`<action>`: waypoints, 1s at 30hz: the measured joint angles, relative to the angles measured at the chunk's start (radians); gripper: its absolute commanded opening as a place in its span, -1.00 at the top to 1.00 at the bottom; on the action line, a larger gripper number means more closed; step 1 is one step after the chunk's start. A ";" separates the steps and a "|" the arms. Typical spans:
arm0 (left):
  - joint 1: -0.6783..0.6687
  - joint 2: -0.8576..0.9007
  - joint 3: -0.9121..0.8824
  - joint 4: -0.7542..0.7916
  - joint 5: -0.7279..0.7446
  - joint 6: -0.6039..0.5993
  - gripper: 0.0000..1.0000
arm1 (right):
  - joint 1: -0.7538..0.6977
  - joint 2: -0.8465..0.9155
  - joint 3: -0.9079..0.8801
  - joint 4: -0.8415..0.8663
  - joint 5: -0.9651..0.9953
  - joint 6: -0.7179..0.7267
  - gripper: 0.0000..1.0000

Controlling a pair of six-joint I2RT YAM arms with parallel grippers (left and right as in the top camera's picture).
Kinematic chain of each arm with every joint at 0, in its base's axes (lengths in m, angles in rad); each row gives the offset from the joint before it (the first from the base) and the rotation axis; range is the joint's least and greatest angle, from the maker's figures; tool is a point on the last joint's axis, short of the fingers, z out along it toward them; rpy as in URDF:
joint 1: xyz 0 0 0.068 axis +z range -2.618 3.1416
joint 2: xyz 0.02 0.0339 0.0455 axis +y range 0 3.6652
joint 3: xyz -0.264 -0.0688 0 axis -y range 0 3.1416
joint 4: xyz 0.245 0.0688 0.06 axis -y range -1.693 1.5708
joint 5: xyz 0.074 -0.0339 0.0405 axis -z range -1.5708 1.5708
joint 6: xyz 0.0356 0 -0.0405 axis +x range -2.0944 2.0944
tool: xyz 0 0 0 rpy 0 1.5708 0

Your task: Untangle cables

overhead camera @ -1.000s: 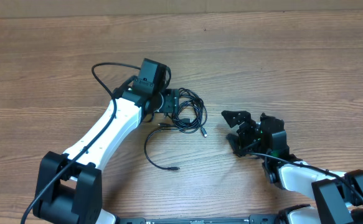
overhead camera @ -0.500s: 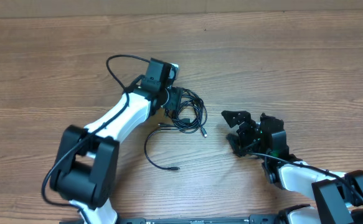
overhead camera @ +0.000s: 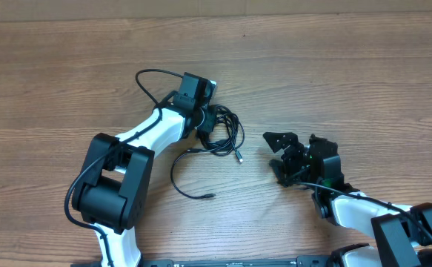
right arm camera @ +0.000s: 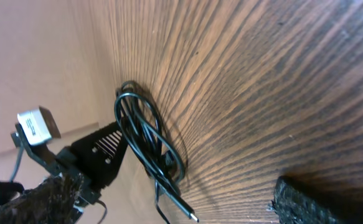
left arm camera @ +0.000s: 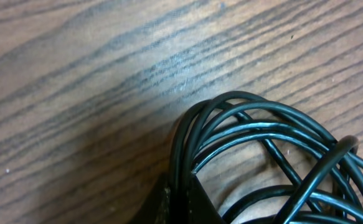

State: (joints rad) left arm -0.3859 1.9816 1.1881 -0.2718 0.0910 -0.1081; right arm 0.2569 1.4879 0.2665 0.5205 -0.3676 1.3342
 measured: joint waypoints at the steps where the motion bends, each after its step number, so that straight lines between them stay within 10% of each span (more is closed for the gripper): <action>1: 0.000 -0.001 0.005 -0.014 0.001 0.000 0.92 | 0.000 0.002 -0.003 0.014 -0.012 -0.020 -1.00; 10: 0.006 -0.240 0.033 -0.277 0.002 -0.013 0.92 | -0.001 0.033 -0.048 0.130 -0.170 -0.259 -0.61; 23: 0.008 -0.683 0.062 -0.437 0.002 -0.093 0.91 | 0.095 -0.261 -0.052 0.132 -0.285 -0.298 -0.90; 30: 0.008 -0.695 0.062 -0.488 0.039 -0.195 0.91 | 0.197 -0.428 0.009 -0.143 -0.247 -0.270 -1.00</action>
State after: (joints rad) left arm -0.3782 1.2865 1.2503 -0.7597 0.1299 -0.3035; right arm 0.4541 1.0603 0.2756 0.3775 -0.6144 1.0641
